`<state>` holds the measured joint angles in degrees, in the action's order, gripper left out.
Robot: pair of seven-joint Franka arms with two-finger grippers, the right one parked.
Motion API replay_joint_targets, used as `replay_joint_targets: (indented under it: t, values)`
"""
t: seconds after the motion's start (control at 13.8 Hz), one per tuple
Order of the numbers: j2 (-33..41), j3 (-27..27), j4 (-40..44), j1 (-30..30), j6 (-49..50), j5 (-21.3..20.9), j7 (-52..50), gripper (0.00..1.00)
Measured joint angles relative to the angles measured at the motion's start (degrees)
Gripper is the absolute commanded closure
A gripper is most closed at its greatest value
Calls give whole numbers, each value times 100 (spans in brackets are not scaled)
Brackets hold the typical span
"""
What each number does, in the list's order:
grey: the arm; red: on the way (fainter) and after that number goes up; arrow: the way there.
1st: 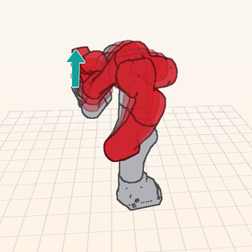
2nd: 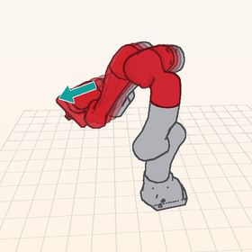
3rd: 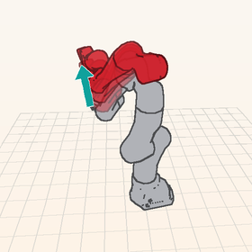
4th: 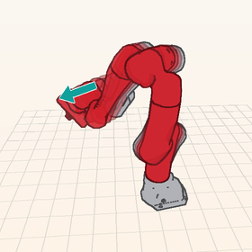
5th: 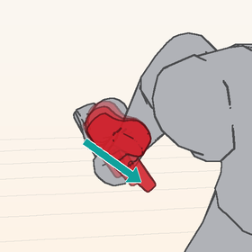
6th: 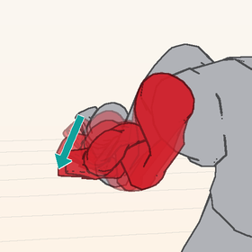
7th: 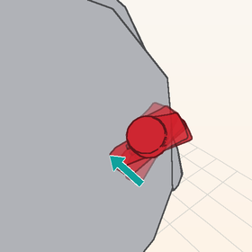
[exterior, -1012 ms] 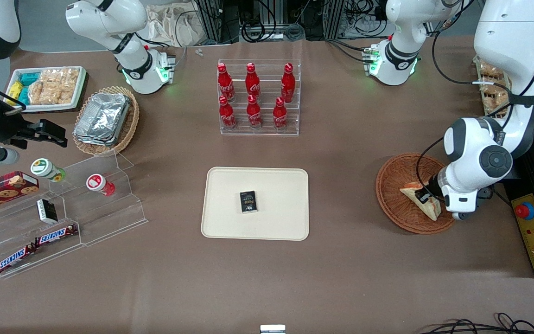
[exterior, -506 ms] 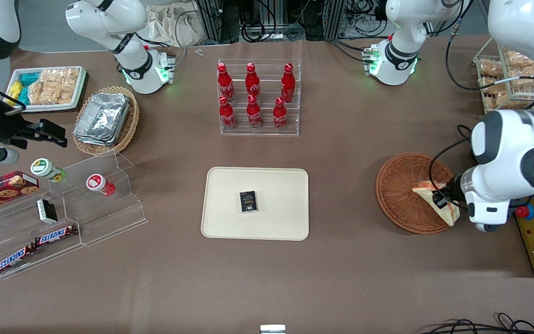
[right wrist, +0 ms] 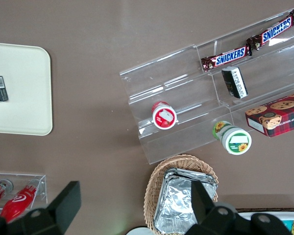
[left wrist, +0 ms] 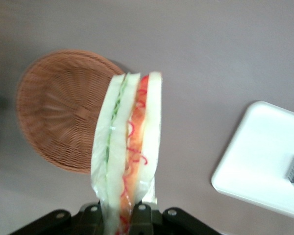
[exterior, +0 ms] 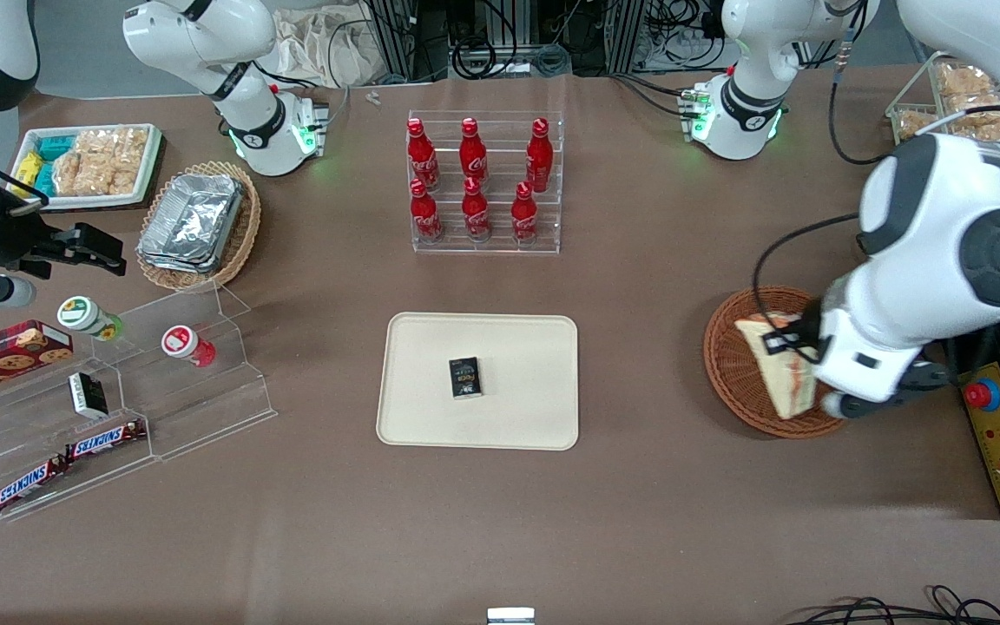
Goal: Place sandwich from basket to tray
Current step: 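Lift the sandwich out of the basket with the left gripper, then carry the sandwich over the white tray and lower it beside the black packet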
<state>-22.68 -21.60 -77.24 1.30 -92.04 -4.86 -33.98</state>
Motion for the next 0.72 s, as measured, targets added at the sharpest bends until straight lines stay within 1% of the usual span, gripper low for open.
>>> replay_joint_targets:
  t: [0.14,0.22,0.58,0.65,0.72]
  values:
    - [-272,-463,44,-128,-19,-2,-40,100]
    - [-441,-561,59,-288,-93,-3,-50,100]
    - [-1664,-598,79,-1295,-1419,-28,-113,100]
    - [-1912,-595,88,-1398,-1586,-87,-132,100]
    - [-2138,-594,100,-1449,-1730,-242,-145,100]
